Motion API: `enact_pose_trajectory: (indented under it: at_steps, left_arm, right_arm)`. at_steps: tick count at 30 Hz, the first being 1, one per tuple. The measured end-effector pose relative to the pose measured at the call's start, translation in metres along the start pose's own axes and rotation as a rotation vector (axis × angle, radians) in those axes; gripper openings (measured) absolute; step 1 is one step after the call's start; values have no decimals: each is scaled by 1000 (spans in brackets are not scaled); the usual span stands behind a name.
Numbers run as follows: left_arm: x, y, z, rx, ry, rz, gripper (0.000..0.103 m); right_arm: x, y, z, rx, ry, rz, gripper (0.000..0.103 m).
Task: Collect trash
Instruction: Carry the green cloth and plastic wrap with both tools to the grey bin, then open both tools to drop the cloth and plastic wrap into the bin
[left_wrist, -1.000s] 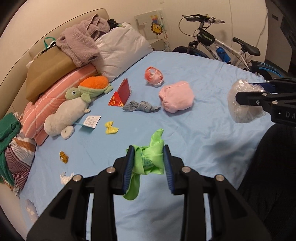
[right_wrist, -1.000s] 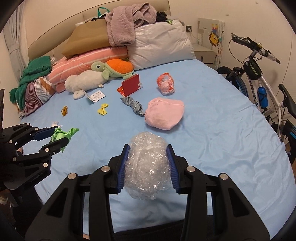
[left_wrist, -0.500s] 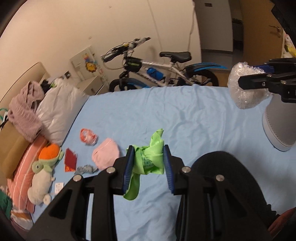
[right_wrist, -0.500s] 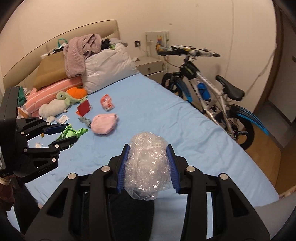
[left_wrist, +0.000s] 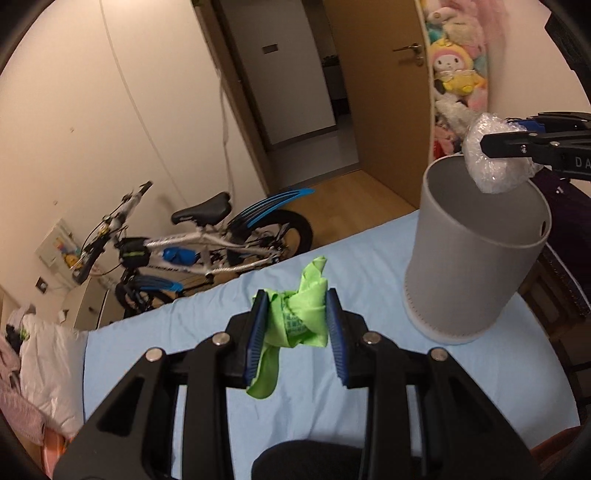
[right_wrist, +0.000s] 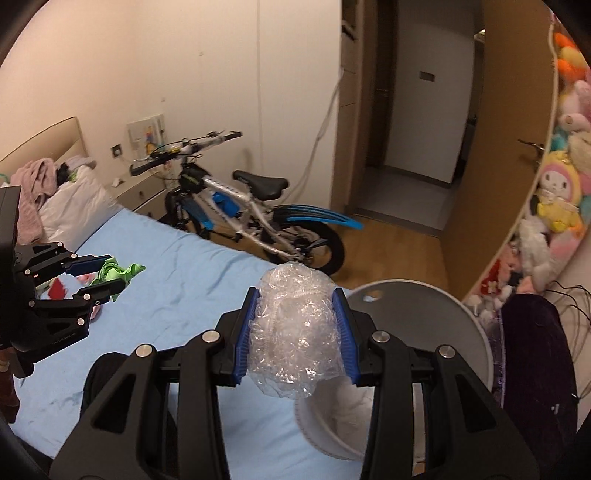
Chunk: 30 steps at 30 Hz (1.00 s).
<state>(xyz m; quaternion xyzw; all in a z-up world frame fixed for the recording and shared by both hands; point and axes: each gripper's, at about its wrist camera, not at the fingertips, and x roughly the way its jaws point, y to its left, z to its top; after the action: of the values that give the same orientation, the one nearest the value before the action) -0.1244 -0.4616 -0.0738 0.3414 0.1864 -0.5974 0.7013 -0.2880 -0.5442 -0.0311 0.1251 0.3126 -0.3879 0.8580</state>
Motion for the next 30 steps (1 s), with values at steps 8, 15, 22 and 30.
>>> enact_pose_trajectory:
  at_steps: [8, 15, 22, 30]
  left_arm:
    - [11, -71, 69, 118, -78, -163, 32]
    - [19, -107, 92, 173, -102, -251, 32]
    - [26, -121, 104, 151, -130, -282, 79]
    - [28, -125, 100, 172, -164, -232, 81]
  right_arm:
    - [-43, -75, -9, 81, -46, -153, 38]
    - [-46, -101, -12, 114, -58, -172, 38]
    - [-43, -117, -9, 152, -62, -169, 49]
    - [-31, -125, -3, 178, -58, -161, 61]
